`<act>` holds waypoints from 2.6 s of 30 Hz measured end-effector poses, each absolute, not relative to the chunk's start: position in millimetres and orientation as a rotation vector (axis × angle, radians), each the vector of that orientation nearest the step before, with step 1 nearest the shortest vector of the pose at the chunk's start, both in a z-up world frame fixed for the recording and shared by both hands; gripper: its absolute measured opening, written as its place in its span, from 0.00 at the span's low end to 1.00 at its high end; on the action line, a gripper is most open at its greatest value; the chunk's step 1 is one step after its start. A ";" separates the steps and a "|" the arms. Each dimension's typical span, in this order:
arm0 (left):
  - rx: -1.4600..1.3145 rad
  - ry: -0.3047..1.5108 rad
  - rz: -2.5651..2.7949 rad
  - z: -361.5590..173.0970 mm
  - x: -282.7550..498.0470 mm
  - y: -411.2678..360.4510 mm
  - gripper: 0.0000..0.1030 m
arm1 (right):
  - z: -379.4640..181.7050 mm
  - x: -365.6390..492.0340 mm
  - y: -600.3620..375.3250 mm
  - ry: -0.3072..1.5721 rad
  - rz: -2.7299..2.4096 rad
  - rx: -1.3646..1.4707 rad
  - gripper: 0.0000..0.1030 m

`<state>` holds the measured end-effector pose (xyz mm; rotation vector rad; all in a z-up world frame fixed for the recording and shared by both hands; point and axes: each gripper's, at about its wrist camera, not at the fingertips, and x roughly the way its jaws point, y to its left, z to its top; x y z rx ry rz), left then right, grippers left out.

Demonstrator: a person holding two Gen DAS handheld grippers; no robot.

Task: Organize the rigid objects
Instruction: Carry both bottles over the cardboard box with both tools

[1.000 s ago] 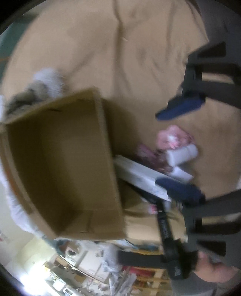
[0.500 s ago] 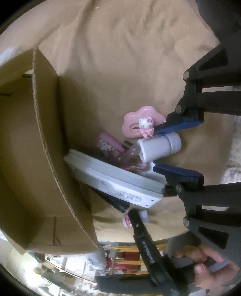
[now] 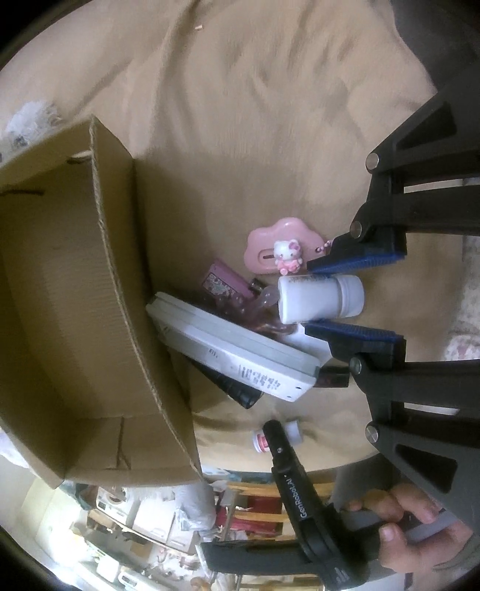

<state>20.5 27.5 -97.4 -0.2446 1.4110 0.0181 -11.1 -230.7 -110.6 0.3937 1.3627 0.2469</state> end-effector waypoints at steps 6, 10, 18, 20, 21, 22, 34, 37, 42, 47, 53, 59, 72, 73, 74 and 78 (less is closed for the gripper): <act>-0.212 1.395 0.022 -88.2 17.2 32.0 0.24 | -102.3 -15.8 -231.7 1.326 0.241 0.359 0.27; -0.179 1.381 0.029 -83.7 14.8 34.1 0.24 | -97.7 -19.0 -229.7 1.309 0.247 0.366 0.27; -0.137 1.314 0.047 -66.4 3.5 30.7 0.24 | -68.2 -32.1 -237.5 1.204 0.258 0.398 0.27; -0.131 1.299 0.041 -61.5 0.5 29.9 0.24 | -55.2 -33.3 -239.5 1.153 0.259 0.393 0.27; -0.125 1.289 0.038 -59.0 -1.1 26.8 0.24 | -49.1 -32.8 -240.3 1.131 0.261 0.390 0.27; -0.120 1.276 0.034 -54.3 -2.2 26.6 0.24 | -42.7 -31.8 -240.9 1.110 0.266 0.395 0.27; -0.048 1.104 -0.013 11.4 19.4 -0.5 0.24 | 3.2 6.3 -255.1 0.982 0.318 0.428 0.27; -0.018 1.083 -0.028 23.8 40.2 -8.2 0.24 | 7.6 23.6 -257.7 0.972 0.322 0.429 0.27; 0.034 1.073 -0.053 27.3 74.7 -24.1 0.24 | 10.2 50.0 -259.2 0.961 0.309 0.410 0.27; 0.095 1.069 -0.069 12.7 103.0 -39.6 0.24 | 1.3 82.6 -260.1 0.972 0.292 0.395 0.27; 0.090 1.103 -0.100 -16.7 123.9 -47.9 0.24 | -20.1 116.9 -259.3 1.015 0.261 0.362 0.27; 0.083 1.123 -0.137 -36.4 130.5 -56.4 0.24 | -42.6 130.0 -258.7 1.066 0.248 0.376 0.27; 0.065 1.165 -0.151 -65.3 135.9 -60.3 0.24 | -78.9 136.6 -251.7 1.202 0.207 0.346 0.27; 0.064 1.169 -0.153 -67.2 135.7 -61.2 0.24 | -80.9 137.1 -252.8 1.210 0.202 0.350 0.27; 0.067 1.171 -0.152 -68.5 135.2 -62.4 0.24 | -82.5 137.6 -254.1 1.216 0.195 0.353 0.27; 0.070 1.172 -0.147 -73.1 135.5 -65.9 0.24 | -85.5 144.6 -255.1 1.231 0.175 0.365 0.27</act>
